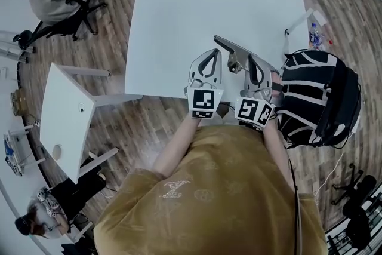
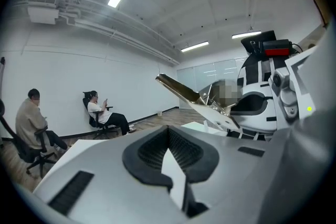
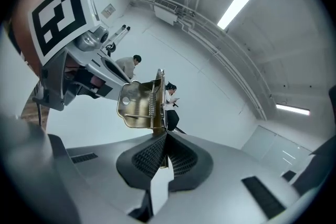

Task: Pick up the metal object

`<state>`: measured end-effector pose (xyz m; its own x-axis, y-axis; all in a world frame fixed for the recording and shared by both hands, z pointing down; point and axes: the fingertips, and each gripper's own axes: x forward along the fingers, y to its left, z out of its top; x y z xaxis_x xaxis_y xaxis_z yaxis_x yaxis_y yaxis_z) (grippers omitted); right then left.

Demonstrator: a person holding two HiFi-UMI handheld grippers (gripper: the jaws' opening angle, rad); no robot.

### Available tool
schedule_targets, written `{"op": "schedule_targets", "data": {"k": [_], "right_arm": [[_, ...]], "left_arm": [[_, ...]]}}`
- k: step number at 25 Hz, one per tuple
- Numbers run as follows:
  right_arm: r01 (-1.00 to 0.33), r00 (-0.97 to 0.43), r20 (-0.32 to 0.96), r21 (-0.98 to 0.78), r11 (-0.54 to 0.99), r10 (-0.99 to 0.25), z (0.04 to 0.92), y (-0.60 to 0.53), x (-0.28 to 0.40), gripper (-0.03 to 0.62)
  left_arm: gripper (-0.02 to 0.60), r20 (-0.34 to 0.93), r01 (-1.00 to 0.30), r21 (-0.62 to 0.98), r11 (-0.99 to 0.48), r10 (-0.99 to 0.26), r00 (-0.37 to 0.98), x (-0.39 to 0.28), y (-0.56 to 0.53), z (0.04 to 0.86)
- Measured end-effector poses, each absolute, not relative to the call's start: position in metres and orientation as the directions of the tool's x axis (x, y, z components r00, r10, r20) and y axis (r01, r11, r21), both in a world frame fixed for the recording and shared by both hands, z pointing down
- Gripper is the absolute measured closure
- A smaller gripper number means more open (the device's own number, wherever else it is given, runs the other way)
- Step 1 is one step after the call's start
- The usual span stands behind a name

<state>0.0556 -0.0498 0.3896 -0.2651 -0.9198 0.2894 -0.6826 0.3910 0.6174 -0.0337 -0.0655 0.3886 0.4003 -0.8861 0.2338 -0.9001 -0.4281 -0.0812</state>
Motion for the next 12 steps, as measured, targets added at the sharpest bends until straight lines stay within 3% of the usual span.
{"op": "schedule_targets", "data": {"k": [12], "right_arm": [[-0.747,-0.269,0.187,0.578,0.327,-0.945,0.349,-0.062,0.068,0.585]], "left_arm": [[0.575,0.168,-0.903,-0.106,-0.416,-0.902,0.396,-0.029,-0.072,0.353]]}}
